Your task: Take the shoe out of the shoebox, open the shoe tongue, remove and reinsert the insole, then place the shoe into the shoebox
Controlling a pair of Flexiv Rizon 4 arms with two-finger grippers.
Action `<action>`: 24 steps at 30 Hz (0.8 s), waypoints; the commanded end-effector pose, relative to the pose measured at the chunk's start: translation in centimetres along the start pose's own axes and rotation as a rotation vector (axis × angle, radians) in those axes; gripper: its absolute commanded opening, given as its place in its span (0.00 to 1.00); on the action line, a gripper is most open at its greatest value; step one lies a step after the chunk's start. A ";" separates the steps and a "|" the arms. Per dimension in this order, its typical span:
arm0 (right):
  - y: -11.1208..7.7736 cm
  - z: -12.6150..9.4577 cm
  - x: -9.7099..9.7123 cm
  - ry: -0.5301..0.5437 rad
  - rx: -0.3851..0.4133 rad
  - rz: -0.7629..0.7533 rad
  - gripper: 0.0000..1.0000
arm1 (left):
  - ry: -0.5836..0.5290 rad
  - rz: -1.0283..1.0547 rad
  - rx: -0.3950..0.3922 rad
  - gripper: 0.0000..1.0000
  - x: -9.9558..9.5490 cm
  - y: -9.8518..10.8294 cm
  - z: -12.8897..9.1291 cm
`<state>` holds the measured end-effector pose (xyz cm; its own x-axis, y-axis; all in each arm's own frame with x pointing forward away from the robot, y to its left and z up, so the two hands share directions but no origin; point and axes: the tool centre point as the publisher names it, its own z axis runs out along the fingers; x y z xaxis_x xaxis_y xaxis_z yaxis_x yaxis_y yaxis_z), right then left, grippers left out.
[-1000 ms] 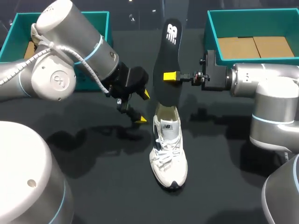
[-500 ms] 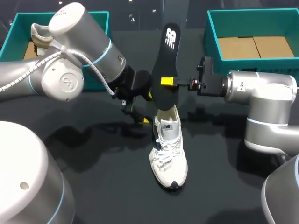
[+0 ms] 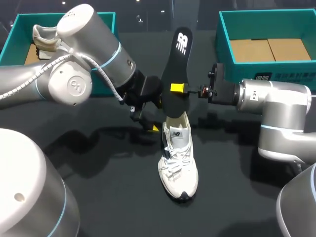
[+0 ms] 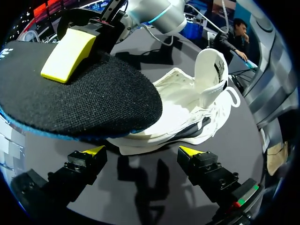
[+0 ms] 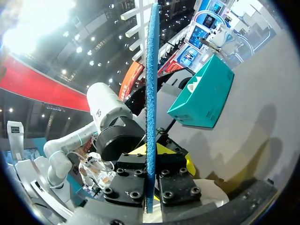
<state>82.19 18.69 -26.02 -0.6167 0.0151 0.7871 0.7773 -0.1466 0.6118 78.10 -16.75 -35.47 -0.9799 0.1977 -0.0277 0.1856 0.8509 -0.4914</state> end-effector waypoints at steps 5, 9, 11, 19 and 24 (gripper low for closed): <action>-0.1 -0.2 -0.1 0.006 -0.006 -0.004 0.00 | 0.007 0.010 -0.001 1.00 -0.1 -0.2 0.2; -0.1 -0.2 -0.1 0.006 -0.006 -0.004 0.00 | 0.007 0.010 -0.001 1.00 -0.1 -0.2 0.2; -0.1 -0.2 -0.1 0.006 -0.006 -0.004 0.00 | 0.007 0.010 -0.001 1.00 -0.1 -0.2 0.2; -0.5 0.2 -1.2 0.030 -0.020 -0.043 0.00 | 0.007 0.010 -0.001 1.00 -0.1 -0.2 0.2; -0.6 0.4 -1.4 0.032 -0.026 -0.081 0.00 | 0.007 0.010 -0.001 1.00 -0.1 -0.2 0.2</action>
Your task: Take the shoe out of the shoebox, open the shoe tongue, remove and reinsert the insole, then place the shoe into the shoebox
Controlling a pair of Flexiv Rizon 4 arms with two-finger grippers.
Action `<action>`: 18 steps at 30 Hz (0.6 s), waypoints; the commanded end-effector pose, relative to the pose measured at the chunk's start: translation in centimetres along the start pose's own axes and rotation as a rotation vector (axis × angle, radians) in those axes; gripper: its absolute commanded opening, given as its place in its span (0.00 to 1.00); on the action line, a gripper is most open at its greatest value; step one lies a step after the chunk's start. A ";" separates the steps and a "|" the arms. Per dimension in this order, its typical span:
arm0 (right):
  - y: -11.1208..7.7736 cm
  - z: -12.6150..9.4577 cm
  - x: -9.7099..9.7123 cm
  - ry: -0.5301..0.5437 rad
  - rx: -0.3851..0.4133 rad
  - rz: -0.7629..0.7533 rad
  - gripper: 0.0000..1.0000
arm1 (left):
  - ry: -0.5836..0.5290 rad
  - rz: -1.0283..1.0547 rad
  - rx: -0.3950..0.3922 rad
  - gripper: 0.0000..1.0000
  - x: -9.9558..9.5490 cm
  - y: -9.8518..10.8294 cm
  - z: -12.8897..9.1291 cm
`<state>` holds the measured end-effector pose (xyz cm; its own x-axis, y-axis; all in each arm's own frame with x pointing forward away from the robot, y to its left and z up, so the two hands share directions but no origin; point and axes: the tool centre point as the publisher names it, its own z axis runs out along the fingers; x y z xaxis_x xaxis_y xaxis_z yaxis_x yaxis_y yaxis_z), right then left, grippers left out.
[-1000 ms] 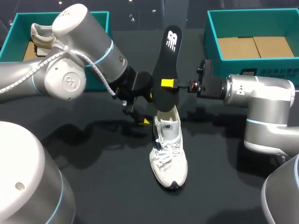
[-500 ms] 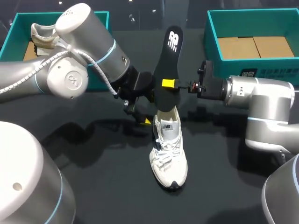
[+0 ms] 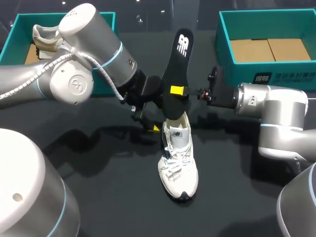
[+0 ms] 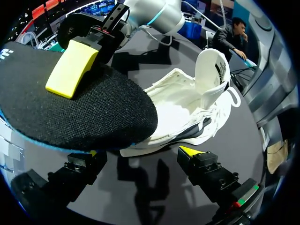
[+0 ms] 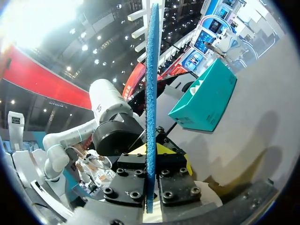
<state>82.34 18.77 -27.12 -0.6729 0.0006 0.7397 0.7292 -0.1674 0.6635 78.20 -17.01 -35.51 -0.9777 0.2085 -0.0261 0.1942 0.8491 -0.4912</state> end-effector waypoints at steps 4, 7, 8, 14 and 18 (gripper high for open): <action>-0.2 0.4 -0.4 0.004 -0.009 -0.045 0.00 | 0.000 0.001 -0.001 1.00 0.0 0.0 0.0; -0.3 0.4 -0.4 0.008 -0.012 -0.063 0.00 | 0.000 0.001 -0.001 1.00 0.0 0.0 0.0; -0.4 0.3 -0.4 0.009 -0.015 -0.072 0.00 | 0.000 0.001 -0.001 1.00 0.0 0.0 0.0; -0.3 -0.3 -0.1 0.016 -0.011 -0.130 0.00 | 0.000 0.001 -0.001 1.00 0.0 0.0 0.0; -0.3 -0.6 -0.2 0.034 -0.009 -0.158 0.00 | 0.000 0.001 -0.001 1.00 0.0 0.0 0.0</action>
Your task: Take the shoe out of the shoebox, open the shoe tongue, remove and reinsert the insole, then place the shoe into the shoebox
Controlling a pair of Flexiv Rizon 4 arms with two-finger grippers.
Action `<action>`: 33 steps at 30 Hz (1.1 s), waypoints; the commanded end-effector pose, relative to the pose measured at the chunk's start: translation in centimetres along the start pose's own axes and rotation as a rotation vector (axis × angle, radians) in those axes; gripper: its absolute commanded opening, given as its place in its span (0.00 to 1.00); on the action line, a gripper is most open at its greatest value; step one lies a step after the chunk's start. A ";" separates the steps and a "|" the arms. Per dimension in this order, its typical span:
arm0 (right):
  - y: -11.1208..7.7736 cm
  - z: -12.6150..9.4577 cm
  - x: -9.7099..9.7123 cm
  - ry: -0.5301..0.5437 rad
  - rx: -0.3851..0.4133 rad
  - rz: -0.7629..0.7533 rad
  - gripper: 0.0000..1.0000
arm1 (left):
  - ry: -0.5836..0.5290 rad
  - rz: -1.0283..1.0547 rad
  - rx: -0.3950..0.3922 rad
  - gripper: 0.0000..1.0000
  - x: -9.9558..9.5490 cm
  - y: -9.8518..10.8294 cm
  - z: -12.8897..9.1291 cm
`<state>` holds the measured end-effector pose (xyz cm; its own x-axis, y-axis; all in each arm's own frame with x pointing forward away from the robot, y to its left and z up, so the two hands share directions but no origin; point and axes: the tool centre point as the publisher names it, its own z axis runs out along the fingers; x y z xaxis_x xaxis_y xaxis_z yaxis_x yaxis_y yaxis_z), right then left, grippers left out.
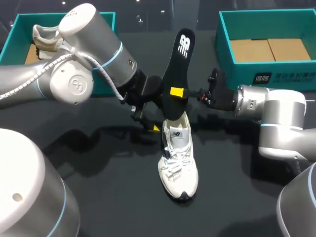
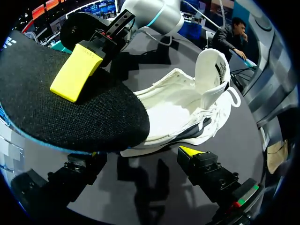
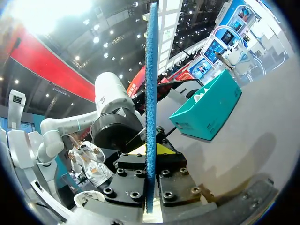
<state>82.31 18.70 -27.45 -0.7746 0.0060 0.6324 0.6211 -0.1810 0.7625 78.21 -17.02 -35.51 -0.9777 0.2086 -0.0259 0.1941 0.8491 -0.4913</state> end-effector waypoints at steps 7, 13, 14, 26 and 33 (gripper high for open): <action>-0.5 -0.6 0.0 0.034 0.032 -0.037 0.00 | 0.000 0.001 -0.001 1.00 0.0 0.0 0.0; -1.0 -0.7 -0.1 0.046 0.050 -0.050 0.00 | 0.000 0.001 -0.001 1.00 0.0 0.0 0.0; -1.1 -0.6 -0.1 0.048 0.052 -0.052 0.00 | 0.000 0.001 -0.001 1.00 0.0 0.0 0.0; -2.1 -0.8 0.3 0.051 0.078 -0.061 0.00 | 0.000 0.001 -0.001 1.00 0.0 0.0 0.0; -2.1 -0.8 0.3 0.051 0.078 -0.061 0.00 | 0.000 0.001 -0.001 1.00 0.0 0.0 0.0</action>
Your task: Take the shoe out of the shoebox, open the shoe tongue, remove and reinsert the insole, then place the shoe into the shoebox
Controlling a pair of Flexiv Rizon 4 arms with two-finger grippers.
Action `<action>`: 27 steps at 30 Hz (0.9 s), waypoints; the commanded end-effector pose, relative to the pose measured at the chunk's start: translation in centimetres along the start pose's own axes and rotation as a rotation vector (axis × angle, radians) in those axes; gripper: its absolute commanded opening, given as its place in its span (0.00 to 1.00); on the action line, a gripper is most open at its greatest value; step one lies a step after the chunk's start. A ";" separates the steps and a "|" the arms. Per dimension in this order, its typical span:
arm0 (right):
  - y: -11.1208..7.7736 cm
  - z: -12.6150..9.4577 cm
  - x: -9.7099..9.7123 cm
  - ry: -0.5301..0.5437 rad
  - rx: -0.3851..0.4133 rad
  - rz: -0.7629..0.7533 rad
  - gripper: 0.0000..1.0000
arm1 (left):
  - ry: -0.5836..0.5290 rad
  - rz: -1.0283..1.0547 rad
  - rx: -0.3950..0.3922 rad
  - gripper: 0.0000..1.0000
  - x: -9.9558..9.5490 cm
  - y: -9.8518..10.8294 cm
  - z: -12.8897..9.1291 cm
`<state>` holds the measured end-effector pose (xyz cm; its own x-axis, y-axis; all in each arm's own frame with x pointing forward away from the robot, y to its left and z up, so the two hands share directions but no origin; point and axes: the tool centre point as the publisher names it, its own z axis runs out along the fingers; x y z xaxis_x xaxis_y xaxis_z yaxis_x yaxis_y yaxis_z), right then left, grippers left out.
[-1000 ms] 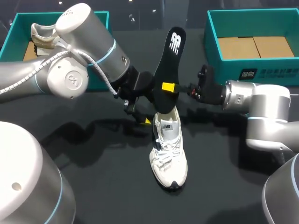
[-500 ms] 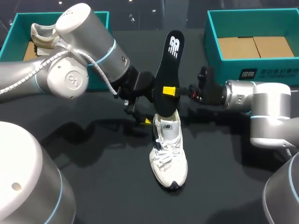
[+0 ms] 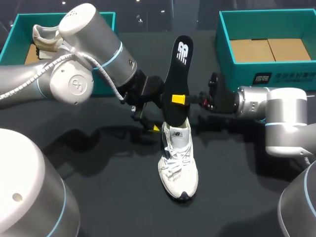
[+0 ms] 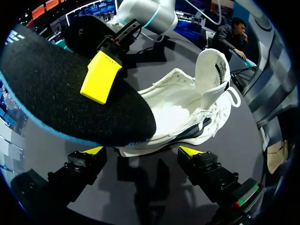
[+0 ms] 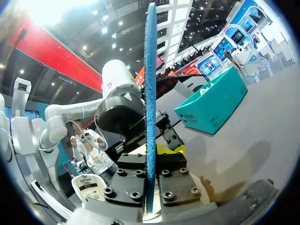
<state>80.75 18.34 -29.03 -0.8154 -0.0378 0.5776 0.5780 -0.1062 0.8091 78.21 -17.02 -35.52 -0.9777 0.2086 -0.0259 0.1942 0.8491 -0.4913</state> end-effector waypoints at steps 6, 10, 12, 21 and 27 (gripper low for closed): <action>0.1 0.1 0.1 -0.006 0.011 -0.017 0.00 | 0.000 0.001 -0.001 1.00 0.0 0.0 0.0; 0.1 0.2 0.3 -0.020 0.019 -0.059 0.00 | 0.000 0.001 -0.001 1.00 0.0 0.0 0.0; -0.2 0.3 0.4 -0.025 0.025 -0.074 0.00 | 0.000 0.001 -0.001 1.00 0.0 0.0 0.0; -1.6 -0.2 0.4 -0.073 0.028 -0.065 0.00 | 0.000 0.001 -0.001 1.00 0.0 0.0 0.0; -2.5 -0.5 0.3 -0.099 0.041 -0.057 0.00 | 0.000 0.001 -0.001 1.00 0.0 0.0 0.0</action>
<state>79.71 18.20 -30.55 -0.8422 0.0521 0.5366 0.5334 -0.0640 0.8434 78.21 -17.02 -35.52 -0.9777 0.2085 -0.0259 0.1941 0.8491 -0.4913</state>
